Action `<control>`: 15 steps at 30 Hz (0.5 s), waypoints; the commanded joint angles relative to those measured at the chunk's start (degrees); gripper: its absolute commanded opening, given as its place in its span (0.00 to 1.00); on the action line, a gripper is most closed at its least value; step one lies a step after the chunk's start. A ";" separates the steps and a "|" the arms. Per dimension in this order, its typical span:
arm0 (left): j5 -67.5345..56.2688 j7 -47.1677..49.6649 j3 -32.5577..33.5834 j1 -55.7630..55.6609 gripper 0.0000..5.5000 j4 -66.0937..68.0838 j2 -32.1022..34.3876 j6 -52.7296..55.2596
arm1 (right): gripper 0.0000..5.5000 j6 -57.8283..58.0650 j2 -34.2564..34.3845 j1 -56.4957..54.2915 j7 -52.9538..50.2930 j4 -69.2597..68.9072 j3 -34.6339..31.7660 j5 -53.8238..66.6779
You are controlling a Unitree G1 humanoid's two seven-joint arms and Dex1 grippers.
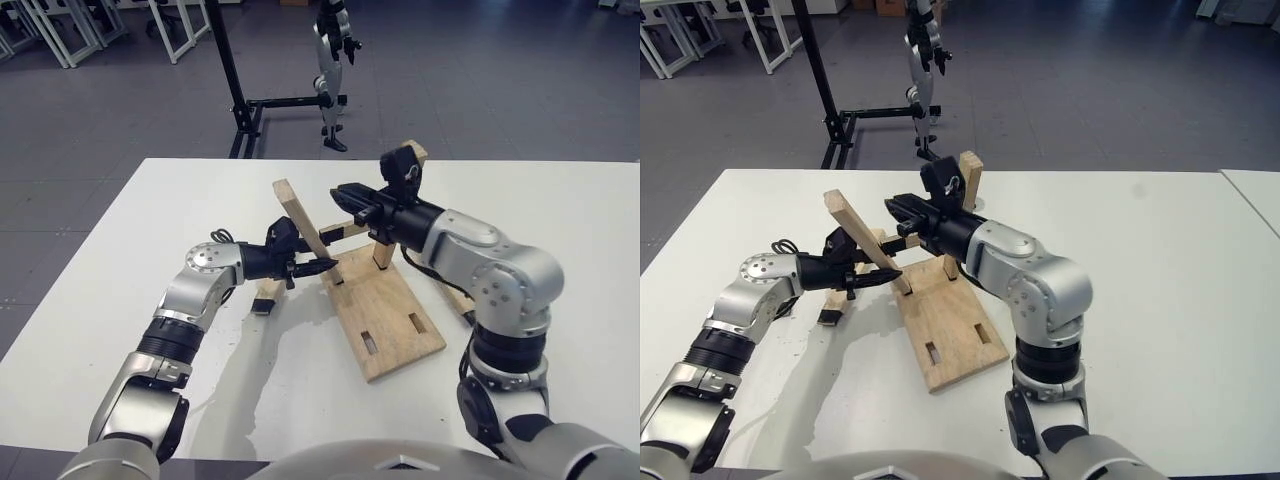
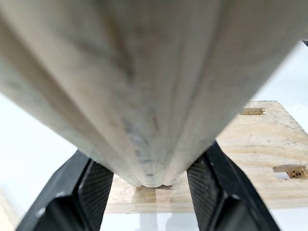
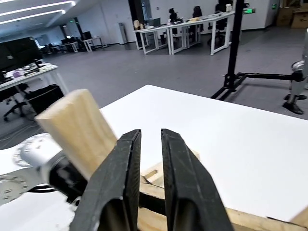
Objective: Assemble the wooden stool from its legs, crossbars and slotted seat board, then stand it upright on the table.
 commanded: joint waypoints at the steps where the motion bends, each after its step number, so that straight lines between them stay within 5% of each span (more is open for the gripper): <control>1: 9.46 -0.20 -5.87 4.60 0.38 7.29 3.49 4.93 | 0.03 -8.53 2.41 2.56 -5.17 3.83 3.37 -5.17; 6: 10.68 -1.48 -7.79 4.46 0.38 8.49 4.41 4.32 | 0.03 -18.61 6.09 1.10 -8.18 2.90 2.63 -6.31; 10: 11.32 -1.86 -8.70 2.65 0.38 9.98 4.01 4.09 | 0.03 -18.73 -2.54 10.87 -3.87 15.41 12.18 -11.65; 15: 11.29 -1.09 -9.90 2.32 0.38 8.94 3.54 4.34 | 0.03 -23.61 -5.85 13.37 -3.63 21.79 9.66 -13.16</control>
